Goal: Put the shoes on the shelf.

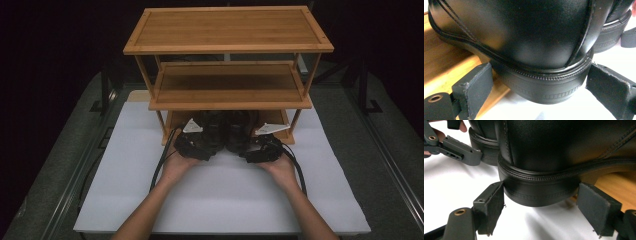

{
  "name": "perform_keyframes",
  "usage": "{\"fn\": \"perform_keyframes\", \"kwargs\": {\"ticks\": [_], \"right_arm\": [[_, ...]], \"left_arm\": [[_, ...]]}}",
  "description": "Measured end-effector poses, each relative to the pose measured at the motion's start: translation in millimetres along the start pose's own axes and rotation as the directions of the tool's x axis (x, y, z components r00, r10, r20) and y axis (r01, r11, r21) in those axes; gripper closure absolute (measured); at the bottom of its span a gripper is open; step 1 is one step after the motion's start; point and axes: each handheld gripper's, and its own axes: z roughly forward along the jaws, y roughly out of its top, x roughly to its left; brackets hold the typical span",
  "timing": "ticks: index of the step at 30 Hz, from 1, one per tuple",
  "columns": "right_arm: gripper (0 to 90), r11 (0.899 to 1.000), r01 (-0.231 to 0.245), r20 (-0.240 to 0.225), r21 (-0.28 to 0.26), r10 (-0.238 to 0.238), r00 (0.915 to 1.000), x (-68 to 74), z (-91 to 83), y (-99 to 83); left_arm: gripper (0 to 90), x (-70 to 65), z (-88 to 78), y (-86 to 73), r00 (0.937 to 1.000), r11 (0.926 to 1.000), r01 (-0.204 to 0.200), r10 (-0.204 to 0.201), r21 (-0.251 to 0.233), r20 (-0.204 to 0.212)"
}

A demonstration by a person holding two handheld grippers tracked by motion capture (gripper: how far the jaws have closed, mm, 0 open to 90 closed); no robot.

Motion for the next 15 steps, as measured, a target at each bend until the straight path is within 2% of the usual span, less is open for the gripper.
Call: {"fn": "perform_keyframes", "kwargs": {"ticks": [6, 7, 10, 12, 13, 15], "right_arm": [[22.2, 1.0, 0.001, 0.013, 0.014, -0.001, 0.9999, -11.3, 7.7, 9.1], [22.2, 1.0, 0.002, 0.017, 0.016, -0.002, 0.9999, -15.8, 11.1, 11.6], [22.2, 1.0, 0.004, 0.021, 0.02, -0.005, 0.9998, -19.6, 14.4, 14.5], [22.2, 1.0, 0.002, 0.021, 0.023, -0.002, 0.9998, -25.4, 18.9, 19.3], [22.2, 1.0, 0.002, 0.025, 0.027, -0.003, 0.9997, -26.6, 20.3, 21.1], [22.2, 0.999, 0.005, 0.029, 0.032, -0.006, 0.9996, -29.0, 22.6, 24.5]], "left_arm": [[6.9, 9.7, 10.6, 9.7, 0.9998, 0.9998, -0.001, 0.002, 0.018, -0.018], [6.9, 11.7, 14.4, 12.7, 0.9997, 0.9996, 0.014, -0.013, 0.023, -0.021], [6.8, 15.9, 17.6, 16.0, 0.9997, 0.9996, 0.007, -0.006, 0.029, -0.024], [6.4, 18.6, 21.4, 18.6, 0.9995, 0.9996, 0.022, -0.021, 0.016, -0.025], [6.3, 22.5, 23.5, 21.7, 0.9993, 0.9994, 0.009, -0.008, 0.034, -0.037], [5.9, 25.1, 25.5, 23.8, 0.9988, 0.9994, 0.017, -0.016, 0.031, -0.047]]}}
